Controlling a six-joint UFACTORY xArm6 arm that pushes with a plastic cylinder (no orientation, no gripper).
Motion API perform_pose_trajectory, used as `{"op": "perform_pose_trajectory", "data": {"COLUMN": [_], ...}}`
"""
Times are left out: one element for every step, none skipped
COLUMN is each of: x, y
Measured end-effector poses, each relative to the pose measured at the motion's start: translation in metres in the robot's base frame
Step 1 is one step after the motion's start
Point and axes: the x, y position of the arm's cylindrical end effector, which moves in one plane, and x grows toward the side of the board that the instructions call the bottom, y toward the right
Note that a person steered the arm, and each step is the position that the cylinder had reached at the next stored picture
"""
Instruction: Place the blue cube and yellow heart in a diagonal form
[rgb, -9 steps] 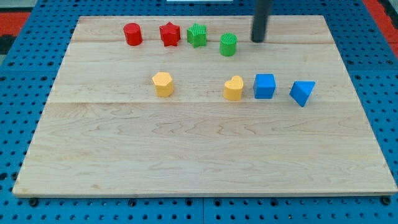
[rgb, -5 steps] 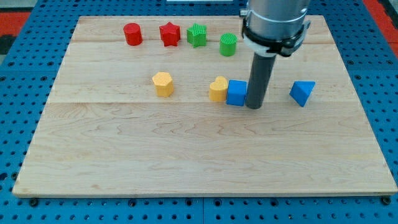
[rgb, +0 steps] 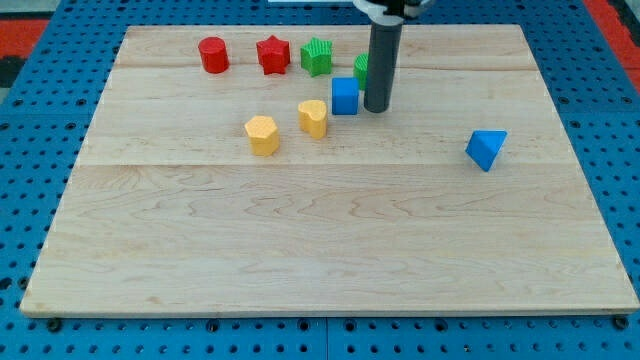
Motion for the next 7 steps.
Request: {"op": "perform_pose_trajectory", "data": {"x": [-0.006,-0.009,0.002,0.002,0.001,-0.002,-0.005], "y": [-0.081,-0.126,-0.116,-0.111,-0.111,-0.115,-0.115]}}
